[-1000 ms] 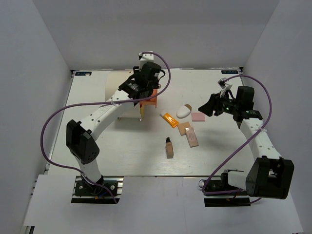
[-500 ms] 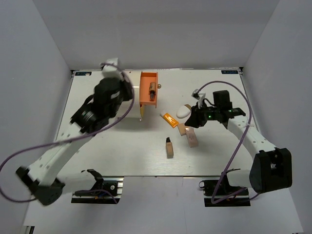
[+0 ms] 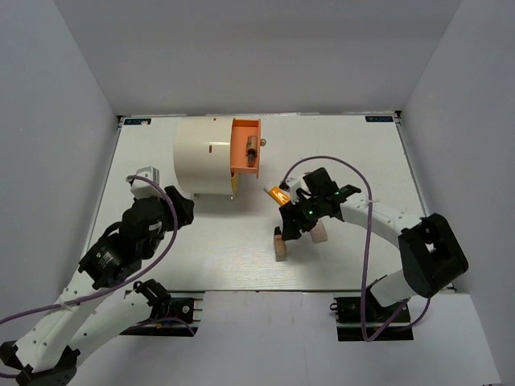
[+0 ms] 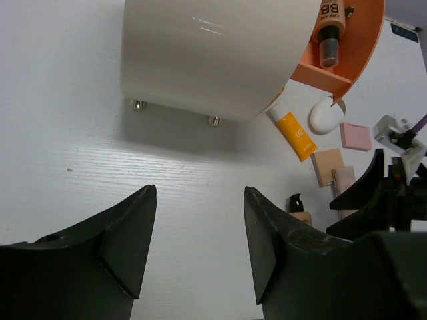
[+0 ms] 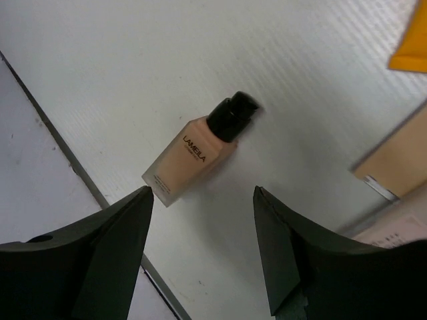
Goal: Organize the makeup
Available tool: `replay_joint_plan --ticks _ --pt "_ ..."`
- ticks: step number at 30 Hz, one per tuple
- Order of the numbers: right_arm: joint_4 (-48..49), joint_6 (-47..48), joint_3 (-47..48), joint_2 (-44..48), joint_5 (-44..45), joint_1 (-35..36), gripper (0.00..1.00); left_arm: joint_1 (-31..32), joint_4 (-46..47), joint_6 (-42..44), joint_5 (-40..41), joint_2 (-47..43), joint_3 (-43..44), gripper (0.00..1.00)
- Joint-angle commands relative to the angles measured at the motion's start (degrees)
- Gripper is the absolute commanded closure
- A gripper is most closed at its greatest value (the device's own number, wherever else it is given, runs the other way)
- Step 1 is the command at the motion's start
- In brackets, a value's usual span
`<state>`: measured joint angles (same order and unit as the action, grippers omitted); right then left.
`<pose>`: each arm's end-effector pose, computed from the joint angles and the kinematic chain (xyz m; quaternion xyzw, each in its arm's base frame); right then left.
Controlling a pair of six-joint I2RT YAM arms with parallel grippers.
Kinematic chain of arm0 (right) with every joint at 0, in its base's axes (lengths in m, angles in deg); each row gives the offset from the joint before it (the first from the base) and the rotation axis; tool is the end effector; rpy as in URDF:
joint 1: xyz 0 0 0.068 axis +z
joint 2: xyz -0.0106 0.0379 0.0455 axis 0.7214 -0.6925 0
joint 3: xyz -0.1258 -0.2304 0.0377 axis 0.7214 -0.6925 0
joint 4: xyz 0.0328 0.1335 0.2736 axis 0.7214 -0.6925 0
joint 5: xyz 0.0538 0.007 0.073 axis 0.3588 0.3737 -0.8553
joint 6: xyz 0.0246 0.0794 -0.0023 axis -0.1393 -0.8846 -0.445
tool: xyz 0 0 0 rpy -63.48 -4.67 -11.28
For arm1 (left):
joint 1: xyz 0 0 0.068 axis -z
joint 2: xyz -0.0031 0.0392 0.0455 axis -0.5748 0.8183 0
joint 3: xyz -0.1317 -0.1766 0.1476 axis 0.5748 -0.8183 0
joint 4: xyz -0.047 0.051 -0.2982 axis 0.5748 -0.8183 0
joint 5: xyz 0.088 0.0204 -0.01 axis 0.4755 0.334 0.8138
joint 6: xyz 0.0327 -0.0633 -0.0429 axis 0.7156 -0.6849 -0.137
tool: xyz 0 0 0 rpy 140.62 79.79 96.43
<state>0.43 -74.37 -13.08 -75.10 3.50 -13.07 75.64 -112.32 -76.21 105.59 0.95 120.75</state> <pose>0.2708 0.2163 0.1422 -0.3576 0.8619 0.2898 0.2129 0.1732 -0.1017 0.3402 -0.0890 0.8350 -0.1338 0.5262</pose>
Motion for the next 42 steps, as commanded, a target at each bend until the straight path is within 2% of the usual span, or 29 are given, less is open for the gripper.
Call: replay_joint_plan --ticks 1,7,11,16,21,24,27,28,32,33,37,42 --pt "2.6 -3.2 -0.9 -1.8 2.2 3.1 0.32 -0.2 -2.9 -2.8 -0.2 -2.6 -0.7 0.35" --pt "4.2 -8.7 -0.5 -5.7 8.8 6.8 0.24 -0.2 -4.3 -4.1 0.0 -5.0 -3.3 0.34" --pt "6.1 -12.3 -1.1 -5.2 13.5 9.7 0.19 0.3 -4.9 -5.0 0.1 -6.7 -4.8 0.34" --pt "7.5 -14.5 -1.9 -5.5 18.7 13.0 0.18 0.3 -5.2 -6.0 0.2 -8.6 -6.1 0.34" --pt "6.7 -15.1 -1.1 -8.7 25.5 15.8 0.22 0.3 -5.2 -6.4 0.1 -9.2 -6.3 0.34" --pt "6.2 -14.8 -1.2 -9.1 27.0 16.2 0.26 0.3 -5.6 -6.4 0.5 -9.8 -6.3 0.34" --pt "6.2 -12.6 -2.0 -8.0 28.8 16.3 0.41 0.8 -5.6 -6.5 0.8 -10.8 -6.6 0.34" --pt "6.0 -12.2 -2.1 -7.7 28.9 16.4 0.57 0.8 -5.7 -6.5 0.8 -10.9 -6.6 0.34" --pt "4.7 -8.5 -1.8 -4.8 29.5 16.6 0.80 0.8 -5.3 -6.5 0.7 -11.6 -7.0 0.34" --pt "4.3 -7.4 -1.4 -4.1 29.2 16.6 0.89 0.8 -5.4 -6.6 0.7 -11.7 -7.0 0.34" --pt "-2.4 2.9 7.1 0.8 22.1 15.9 0.95 0.8 -5.0 -6.5 0.5 -12.8 -7.4 0.34" --pt "-3.5 6.8 21.9 4.3 21.2 15.9 0.98 0.8 -4.8 -6.8 0.6 -14.1 -7.9 0.34"
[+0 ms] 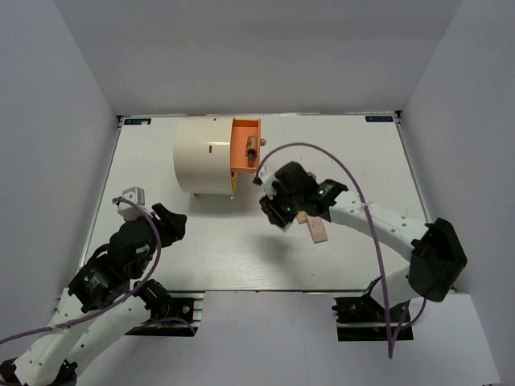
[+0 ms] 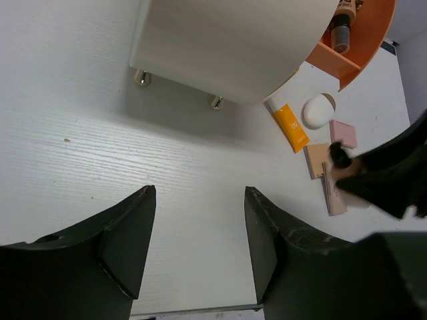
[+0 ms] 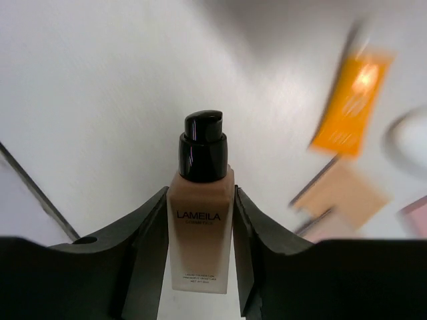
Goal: Organize the makeup
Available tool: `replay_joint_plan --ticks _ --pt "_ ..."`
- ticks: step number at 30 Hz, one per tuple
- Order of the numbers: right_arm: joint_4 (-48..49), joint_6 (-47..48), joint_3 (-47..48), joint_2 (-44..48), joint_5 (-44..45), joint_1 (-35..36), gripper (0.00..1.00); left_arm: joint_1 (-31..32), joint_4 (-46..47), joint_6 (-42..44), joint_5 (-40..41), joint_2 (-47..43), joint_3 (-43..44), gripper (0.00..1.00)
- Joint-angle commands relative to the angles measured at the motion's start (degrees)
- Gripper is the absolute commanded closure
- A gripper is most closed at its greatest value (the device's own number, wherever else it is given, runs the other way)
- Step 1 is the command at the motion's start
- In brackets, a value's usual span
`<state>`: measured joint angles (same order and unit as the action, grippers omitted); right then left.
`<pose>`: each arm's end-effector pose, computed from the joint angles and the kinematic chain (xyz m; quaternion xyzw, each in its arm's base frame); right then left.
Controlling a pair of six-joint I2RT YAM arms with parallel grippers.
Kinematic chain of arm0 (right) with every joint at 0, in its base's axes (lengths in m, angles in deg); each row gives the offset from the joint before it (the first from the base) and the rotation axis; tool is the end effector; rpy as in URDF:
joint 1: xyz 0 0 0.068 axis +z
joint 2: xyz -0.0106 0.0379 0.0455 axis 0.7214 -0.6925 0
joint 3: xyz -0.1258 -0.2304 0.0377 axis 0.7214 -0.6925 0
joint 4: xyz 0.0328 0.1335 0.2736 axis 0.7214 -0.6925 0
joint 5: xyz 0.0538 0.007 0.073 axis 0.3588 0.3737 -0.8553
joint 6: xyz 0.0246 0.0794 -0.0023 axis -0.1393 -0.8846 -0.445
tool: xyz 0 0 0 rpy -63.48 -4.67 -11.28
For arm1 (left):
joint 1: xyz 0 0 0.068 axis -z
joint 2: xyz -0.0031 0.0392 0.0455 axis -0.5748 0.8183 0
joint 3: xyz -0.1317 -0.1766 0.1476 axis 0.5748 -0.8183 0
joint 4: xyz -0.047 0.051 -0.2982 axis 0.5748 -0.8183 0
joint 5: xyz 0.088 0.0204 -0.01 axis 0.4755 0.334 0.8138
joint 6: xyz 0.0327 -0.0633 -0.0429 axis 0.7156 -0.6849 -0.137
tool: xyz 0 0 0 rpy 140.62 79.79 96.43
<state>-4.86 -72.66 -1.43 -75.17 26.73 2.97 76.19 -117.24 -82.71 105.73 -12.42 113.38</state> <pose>0.2441 0.2900 0.2031 -0.4408 0.8302 0.1578 0.3027 0.1390 -0.0741 0.3174 -0.1349 0.8243 -0.1711 0.5226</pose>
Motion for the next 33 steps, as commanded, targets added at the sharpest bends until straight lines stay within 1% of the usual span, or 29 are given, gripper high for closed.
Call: replay_joint_plan --ticks 1,3,4,7,8,11,12,14,15,17,19,23,26,27,29,30,33 --pt "1.5 4.7 15.7 3.7 -1.1 0.1 0.98 0.3 0.0 -0.4 0.5 -1.0 -0.6 0.34" --pt "1.8 3.9 21.0 1.2 0.5 -0.5 0.98 0.3 -0.2 -0.7 0.8 -1.4 -0.7 0.34" --pt "2.1 3.4 25.2 0.4 0.9 -0.5 0.98 0.3 -0.2 -0.8 0.8 -1.6 -0.8 0.34" --pt "5.1 0.4 30.2 -3.0 2.1 -0.9 0.98 0.3 -0.1 -0.8 1.0 -1.8 -0.8 0.34" --pt "6.0 -1.6 33.7 -4.2 2.7 -0.8 0.98 0.3 -0.2 -0.8 1.0 -1.7 -0.8 0.34" --pt "6.8 -4.8 39.4 -9.4 7.0 -1.2 0.98 0.3 -0.2 -0.8 1.0 -1.3 -0.8 0.34" --pt "7.3 -7.6 42.9 -12.1 7.8 -1.6 0.98 0.3 -0.3 -0.8 1.0 -1.1 -0.8 0.34" --pt "7.7 -10.6 45.7 -14.4 9.5 -2.1 0.98 0.3 -0.3 -0.9 1.1 -0.9 -0.8 0.34" --pt "8.7 -13.6 47.3 -16.0 10.0 -2.5 0.98 0.3 -0.3 -0.9 1.2 -0.8 -0.8 0.34" --pt "11.7 -17.8 47.4 -17.4 11.4 -2.9 0.99 0.3 -0.3 -1.0 1.3 -0.8 -0.8 0.34" --pt "13.3 -20.1 47.2 -18.0 13.2 -3.4 0.99 0.3 -0.5 -1.1 1.5 -1.0 -0.8 0.34" --pt "14.2 -24.8 46.8 -18.7 16.8 -4.4 0.99 0.3 -0.4 -1.1 1.5 -1.0 -0.8 0.34" --pt "14.2 -26.1 47.0 -19.4 16.7 -5.1 0.93 0.3 -0.3 -1.0 1.5 -0.9 -0.8 0.34" --pt "14.2 -26.1 47.1 -19.7 16.6 -5.5 0.88 0.3 -0.3 -0.9 1.4 -0.8 -0.8 0.34" --pt "14.1 -26.4 46.9 -20.2 15.6 -5.7 0.81 0.3 -0.2 -0.9 1.4 -0.6 -0.8 0.34" --pt "14.1 -26.6 46.9 -20.7 15.3 -5.9 0.73 0.3 -0.1 -0.9 1.4 -0.8 -0.8 0.34" --pt "13.9 -26.9 46.8 -21.4 14.4 -6.0 0.65 0.3 -0.2 -0.9 1.3 -1.1 -0.9 0.34"
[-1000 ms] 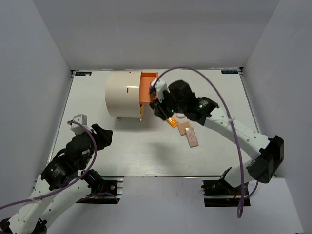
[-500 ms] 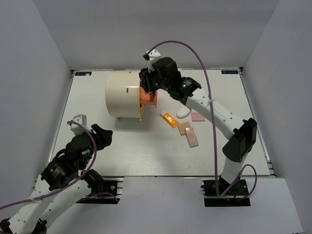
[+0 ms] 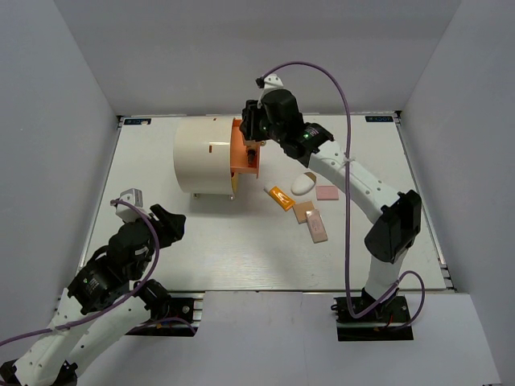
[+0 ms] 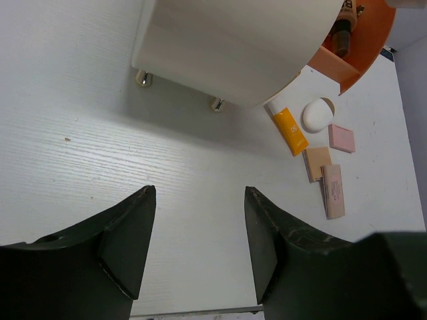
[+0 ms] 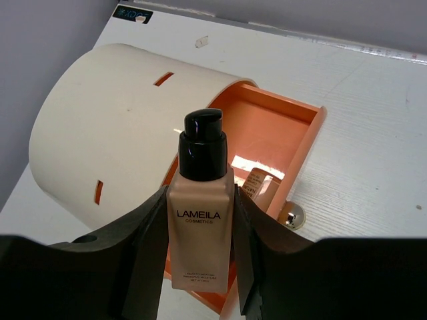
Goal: Organize the makeup
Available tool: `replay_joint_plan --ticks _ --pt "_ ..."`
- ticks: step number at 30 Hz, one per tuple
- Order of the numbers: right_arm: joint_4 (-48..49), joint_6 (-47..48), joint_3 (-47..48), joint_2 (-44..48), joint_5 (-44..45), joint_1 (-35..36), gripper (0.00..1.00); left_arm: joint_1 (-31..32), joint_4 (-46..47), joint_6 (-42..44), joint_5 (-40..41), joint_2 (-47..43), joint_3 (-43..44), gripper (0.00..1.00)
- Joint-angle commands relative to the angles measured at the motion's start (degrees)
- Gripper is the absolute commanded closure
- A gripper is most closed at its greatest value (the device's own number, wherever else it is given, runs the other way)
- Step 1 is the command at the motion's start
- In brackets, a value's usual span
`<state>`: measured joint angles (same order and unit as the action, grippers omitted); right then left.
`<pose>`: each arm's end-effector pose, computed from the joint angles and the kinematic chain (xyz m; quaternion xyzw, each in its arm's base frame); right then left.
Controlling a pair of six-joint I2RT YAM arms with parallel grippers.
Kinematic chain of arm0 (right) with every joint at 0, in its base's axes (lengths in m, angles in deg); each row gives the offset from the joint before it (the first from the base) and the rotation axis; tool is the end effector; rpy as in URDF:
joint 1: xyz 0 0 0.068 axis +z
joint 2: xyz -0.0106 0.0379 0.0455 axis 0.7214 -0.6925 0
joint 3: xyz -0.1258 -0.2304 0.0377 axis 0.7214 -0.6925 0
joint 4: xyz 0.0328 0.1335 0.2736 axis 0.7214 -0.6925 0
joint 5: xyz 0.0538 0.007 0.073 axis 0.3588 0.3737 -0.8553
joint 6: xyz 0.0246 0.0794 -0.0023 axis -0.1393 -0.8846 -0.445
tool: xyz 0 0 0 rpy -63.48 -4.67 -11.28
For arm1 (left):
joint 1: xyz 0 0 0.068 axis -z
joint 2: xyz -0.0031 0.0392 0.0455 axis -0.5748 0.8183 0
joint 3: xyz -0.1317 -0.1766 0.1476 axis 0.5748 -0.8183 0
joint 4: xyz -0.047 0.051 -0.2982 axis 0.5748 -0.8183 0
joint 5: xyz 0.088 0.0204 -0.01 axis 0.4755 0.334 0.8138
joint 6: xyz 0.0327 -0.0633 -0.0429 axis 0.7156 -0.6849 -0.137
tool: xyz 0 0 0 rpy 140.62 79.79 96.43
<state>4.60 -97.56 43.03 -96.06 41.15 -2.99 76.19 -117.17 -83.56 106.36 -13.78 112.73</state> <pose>0.3833 0.3418 0.3879 -0.1116 0.7957 0.2457 0.5422 0.1365 -0.0710 0.3167 -0.1452 0.8185 -0.1755 0.5273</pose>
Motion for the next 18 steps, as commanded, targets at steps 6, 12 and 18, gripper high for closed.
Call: replay_joint_plan --ticks 6,12,18 --pt "4.2 -2.0 2.8 -1.8 -1.2 0.0 0.51 0.3 -0.1 -0.1 0.7 0.2 -0.2 0.34" --pt "3.6 -2.7 2.8 -2.3 -2.5 -0.1 0.48 0.3 -0.3 -0.1 0.8 0.0 -0.3 0.34" --pt "3.9 -1.5 2.4 -1.3 -6.2 0.0 0.50 0.3 -0.1 -0.1 0.8 -0.1 -0.3 0.34"
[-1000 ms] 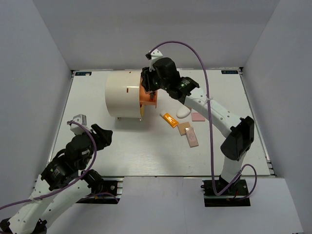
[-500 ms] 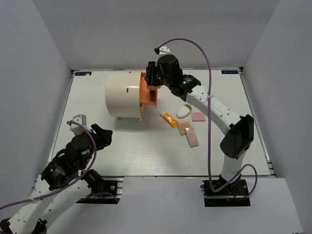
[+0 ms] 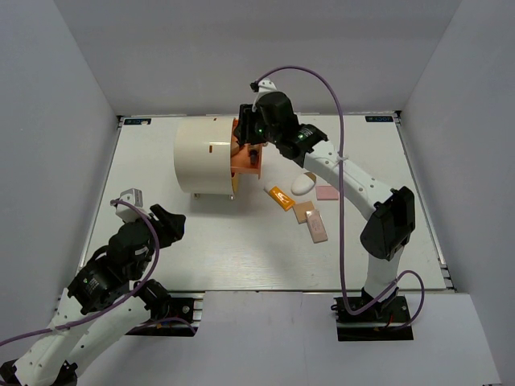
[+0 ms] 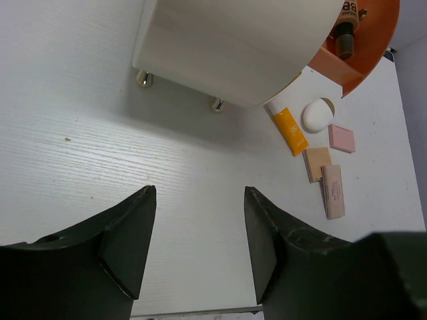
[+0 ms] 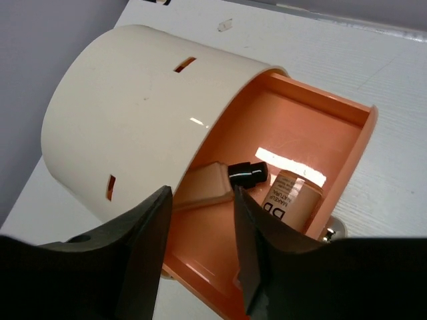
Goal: Organize the makeup
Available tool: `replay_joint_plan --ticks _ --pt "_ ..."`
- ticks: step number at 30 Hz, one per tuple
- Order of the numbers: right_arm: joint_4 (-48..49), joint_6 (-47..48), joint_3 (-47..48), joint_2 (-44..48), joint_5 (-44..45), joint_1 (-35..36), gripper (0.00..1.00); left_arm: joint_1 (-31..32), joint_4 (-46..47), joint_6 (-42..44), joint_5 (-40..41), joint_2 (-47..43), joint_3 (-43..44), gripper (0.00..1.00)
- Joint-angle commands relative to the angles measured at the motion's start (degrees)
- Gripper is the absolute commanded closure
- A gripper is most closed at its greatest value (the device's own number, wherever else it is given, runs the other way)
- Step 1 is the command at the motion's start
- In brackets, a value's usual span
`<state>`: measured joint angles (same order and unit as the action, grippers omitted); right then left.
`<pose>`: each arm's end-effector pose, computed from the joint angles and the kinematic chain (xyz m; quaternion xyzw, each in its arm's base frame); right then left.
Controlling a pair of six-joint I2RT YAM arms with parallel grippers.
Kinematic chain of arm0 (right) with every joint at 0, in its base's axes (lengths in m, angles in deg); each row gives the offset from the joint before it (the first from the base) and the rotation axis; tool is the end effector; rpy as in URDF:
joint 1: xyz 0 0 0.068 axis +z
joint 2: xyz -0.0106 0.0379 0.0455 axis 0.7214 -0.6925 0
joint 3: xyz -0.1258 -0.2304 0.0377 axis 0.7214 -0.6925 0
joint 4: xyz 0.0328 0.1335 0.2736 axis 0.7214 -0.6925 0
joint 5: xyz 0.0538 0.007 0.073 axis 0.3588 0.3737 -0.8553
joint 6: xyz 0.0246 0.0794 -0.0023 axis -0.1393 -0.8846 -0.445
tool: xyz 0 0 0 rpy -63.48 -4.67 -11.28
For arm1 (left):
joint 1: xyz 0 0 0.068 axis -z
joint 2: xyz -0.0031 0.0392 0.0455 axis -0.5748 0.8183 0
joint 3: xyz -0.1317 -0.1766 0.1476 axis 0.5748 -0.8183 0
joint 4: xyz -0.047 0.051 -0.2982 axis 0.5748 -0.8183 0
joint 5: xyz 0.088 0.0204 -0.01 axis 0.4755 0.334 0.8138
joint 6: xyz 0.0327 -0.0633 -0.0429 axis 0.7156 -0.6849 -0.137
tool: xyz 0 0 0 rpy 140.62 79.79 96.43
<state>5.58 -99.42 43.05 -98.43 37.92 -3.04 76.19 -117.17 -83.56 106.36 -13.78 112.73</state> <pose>0.3898 0.3528 0.3695 -0.1170 0.8028 0.2685 0.5193 0.1365 -0.0710 0.3167 -0.1452 0.8185 -0.1755 0.5273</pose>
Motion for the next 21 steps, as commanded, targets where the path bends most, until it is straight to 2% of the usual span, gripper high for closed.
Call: replay_joint_plan --ticks 1,3,4,5,6,7,8,13,16,17,21 --pt "3.4 1.3 2.5 1.4 -5.2 0.1 0.52 0.3 -0.1 0.1 0.8 0.1 -0.3 0.35" --pt "5.7 7.9 1.9 3.3 -14.7 -0.2 0.62 0.3 0.5 0.6 0.8 0.9 -0.4 0.39" --pt "6.7 10.6 1.1 4.1 -17.6 -0.2 0.70 0.3 0.7 0.9 0.8 1.3 -0.4 0.48" --pt "7.6 12.5 -0.7 6.3 -19.1 -0.2 0.90 0.3 1.6 1.1 0.8 1.9 -0.4 0.52" --pt "9.8 15.5 -2.1 7.5 -20.9 -0.4 0.99 0.3 2.3 1.8 0.9 2.4 -0.5 0.57" --pt "10.4 16.8 -2.8 8.3 -20.9 -0.8 1.00 0.3 3.1 2.3 0.9 3.9 -0.5 0.66" --pt "9.9 17.6 -2.7 8.9 -20.4 -0.9 1.00 0.3 4.9 2.8 1.1 4.8 -0.8 0.70" --pt "9.6 19.8 -6.5 11.2 -16.4 -5.0 1.00 -0.5 9.8 7.6 4.1 15.4 3.7 0.75" --pt "11.3 20.1 -11.5 13.8 -15.7 -7.2 1.00 -0.5 17.0 12.4 5.4 22.3 9.0 0.73" --pt "11.3 20.1 -12.4 14.8 -15.8 -7.5 1.00 -1.0 18.0 13.4 5.2 27.0 10.6 0.67" --pt "9.1 20.0 -14.0 15.5 -17.0 -11.4 1.00 -4.2 21.2 17.0 2.1 40.2 21.3 0.58"
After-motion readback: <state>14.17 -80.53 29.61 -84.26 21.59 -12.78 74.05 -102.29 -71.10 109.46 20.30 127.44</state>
